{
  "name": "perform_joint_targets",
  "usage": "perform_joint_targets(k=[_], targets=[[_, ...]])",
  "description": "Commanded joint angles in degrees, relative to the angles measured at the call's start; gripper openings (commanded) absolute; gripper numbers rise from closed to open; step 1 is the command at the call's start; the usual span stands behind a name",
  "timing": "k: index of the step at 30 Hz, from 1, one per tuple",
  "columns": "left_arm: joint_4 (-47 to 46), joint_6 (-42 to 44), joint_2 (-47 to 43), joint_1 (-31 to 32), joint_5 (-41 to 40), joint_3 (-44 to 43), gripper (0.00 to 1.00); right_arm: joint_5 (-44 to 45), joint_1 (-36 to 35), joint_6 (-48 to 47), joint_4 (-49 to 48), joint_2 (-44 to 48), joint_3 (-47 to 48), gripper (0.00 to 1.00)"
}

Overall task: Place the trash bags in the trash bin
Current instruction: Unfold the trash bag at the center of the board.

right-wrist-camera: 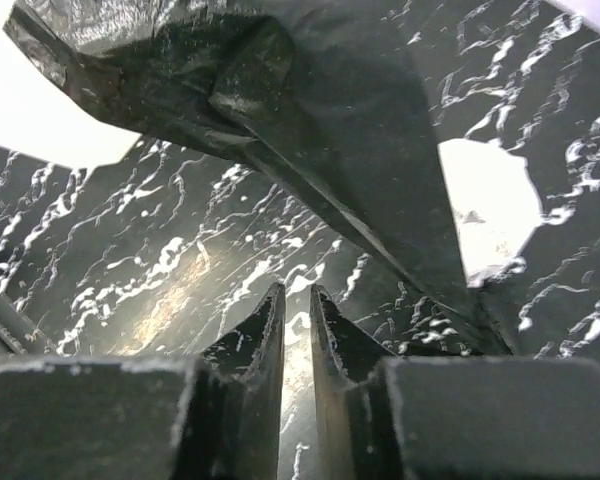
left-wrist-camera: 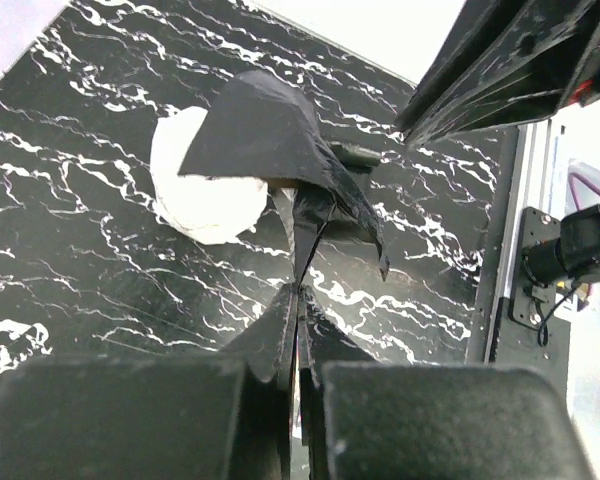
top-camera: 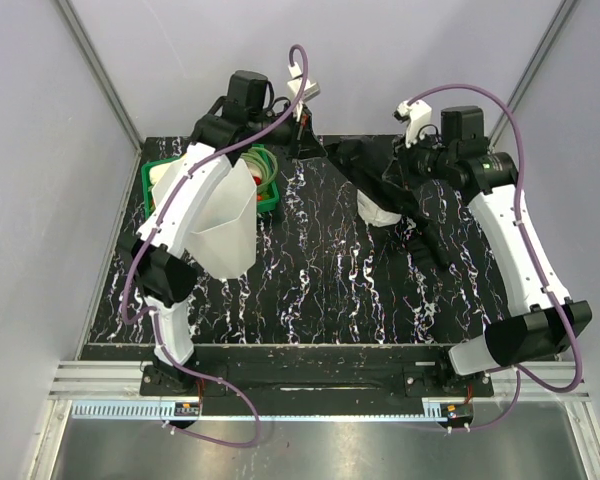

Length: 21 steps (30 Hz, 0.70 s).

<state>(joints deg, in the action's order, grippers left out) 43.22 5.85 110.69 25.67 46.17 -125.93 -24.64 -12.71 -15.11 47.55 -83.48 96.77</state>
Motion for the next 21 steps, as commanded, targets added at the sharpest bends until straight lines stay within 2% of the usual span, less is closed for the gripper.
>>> perform_joint_targets(k=[1, 2, 4, 5, 9, 13, 17, 19, 21], targets=[[-1.5, -1.7, -2.3, 0.9, 1.5, 2.7, 0.0, -7.3, -1.5, 3.2, -4.2, 0.6, -3.2, 0.29], [-1.5, -1.5, -2.3, 1.3, 1.0, 3.0, 0.0, -7.6, -2.3, 3.3, -4.5, 0.4, -3.2, 0.34], [-1.5, -1.5, -2.4, 1.7, 0.8, 3.1, 0.0, -7.2, -4.2, 3.4, -5.2, 0.2, -2.9, 0.61], [-1.6, -1.7, -2.3, 1.9, 0.8, 3.1, 0.0, -7.1, -5.1, 3.5, -6.1, 0.2, -2.9, 0.66], [-2.1, -2.8, -1.7, 2.8, 0.6, 2.9, 0.0, -4.2, -8.6, 3.7, -9.1, 0.4, -3.2, 0.7], [-2.3, -3.4, -1.4, 3.7, 1.0, 2.4, 0.0, -3.0, -10.1, 3.3, -9.5, -1.0, -3.0, 0.77], [-2.3, -3.6, -1.2, 4.6, 1.0, 2.3, 0.0, -2.3, -10.7, 3.2, -10.5, -1.9, -3.3, 0.8], [-2.3, -3.7, -1.2, 4.8, 1.3, 2.4, 0.0, -1.4, -10.8, 3.2, -10.8, -2.3, -3.4, 0.8], [-2.3, -3.7, -1.3, 5.1, 1.7, 2.4, 0.0, -0.1, -10.8, 2.6, -11.4, -2.2, -4.0, 0.74]])
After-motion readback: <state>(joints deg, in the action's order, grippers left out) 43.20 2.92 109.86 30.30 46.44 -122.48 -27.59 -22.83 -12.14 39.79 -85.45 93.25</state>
